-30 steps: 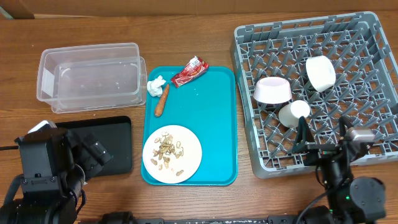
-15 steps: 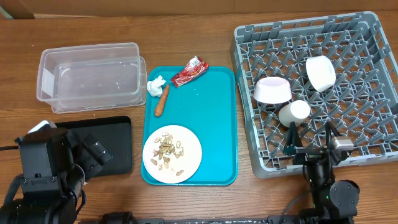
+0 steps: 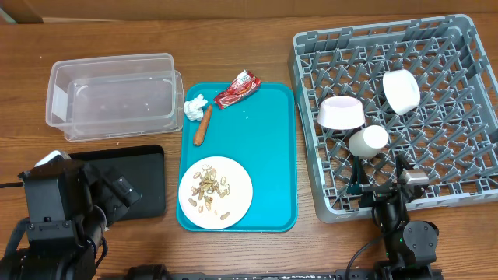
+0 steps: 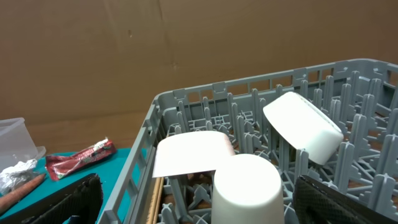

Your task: Sort waste into correct bins and load items into the dishwasher

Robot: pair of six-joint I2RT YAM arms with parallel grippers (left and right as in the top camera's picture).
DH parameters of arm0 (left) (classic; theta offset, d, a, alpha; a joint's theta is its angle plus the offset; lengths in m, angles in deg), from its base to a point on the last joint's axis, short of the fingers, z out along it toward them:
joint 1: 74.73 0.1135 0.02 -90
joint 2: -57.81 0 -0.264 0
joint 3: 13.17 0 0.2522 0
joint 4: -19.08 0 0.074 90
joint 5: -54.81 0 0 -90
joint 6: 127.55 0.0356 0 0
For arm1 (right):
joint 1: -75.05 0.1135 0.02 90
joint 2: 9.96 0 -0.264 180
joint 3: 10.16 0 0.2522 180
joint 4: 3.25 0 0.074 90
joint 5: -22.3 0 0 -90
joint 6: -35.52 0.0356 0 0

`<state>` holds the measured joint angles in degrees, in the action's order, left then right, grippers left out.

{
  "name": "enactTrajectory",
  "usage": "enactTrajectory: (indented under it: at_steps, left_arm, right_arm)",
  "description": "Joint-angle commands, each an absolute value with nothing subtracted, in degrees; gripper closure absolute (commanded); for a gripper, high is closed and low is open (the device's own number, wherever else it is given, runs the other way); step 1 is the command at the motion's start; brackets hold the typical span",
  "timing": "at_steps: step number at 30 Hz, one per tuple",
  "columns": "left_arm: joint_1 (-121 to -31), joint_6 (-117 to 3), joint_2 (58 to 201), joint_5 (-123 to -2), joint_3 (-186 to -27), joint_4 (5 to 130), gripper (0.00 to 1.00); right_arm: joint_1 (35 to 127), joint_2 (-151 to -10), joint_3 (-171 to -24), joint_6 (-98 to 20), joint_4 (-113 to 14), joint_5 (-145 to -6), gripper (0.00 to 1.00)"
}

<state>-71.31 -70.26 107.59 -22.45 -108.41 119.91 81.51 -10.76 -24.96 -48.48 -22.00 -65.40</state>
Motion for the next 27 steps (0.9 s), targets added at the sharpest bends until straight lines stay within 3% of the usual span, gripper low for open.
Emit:
enactTrajectory:
  at_steps: [1,15,19,22,27]
  left_arm:
    - [-71.0,-70.8,107.7,-21.3,-109.2,119.8,0.0]
    - [-71.0,-71.1,107.7,-21.5,-109.2,119.7,0.0]
    - [-71.0,-80.1,107.7,-34.6,-109.2,113.6,0.0]
    - [-71.0,-74.3,109.3,-45.7,-108.8,105.7,0.0]
    - [-72.3,-68.1,117.7,-48.9,-108.1,104.4,0.0]
  right_arm:
    - [81.3,-10.1,-24.4,-48.3,-21.6,-65.9,0.0]
    - [81.3,-10.1,-24.4,-48.3,-21.6,-65.9,0.0]
    - [81.3,-10.1,-24.4,-48.3,-21.6,-65.9,0.0]
    - [81.3,-10.1,-24.4,-48.3,-21.6,-65.9,0.0]
    - [81.3,-10.1,-24.4,-48.3,-21.6,-65.9,0.0]
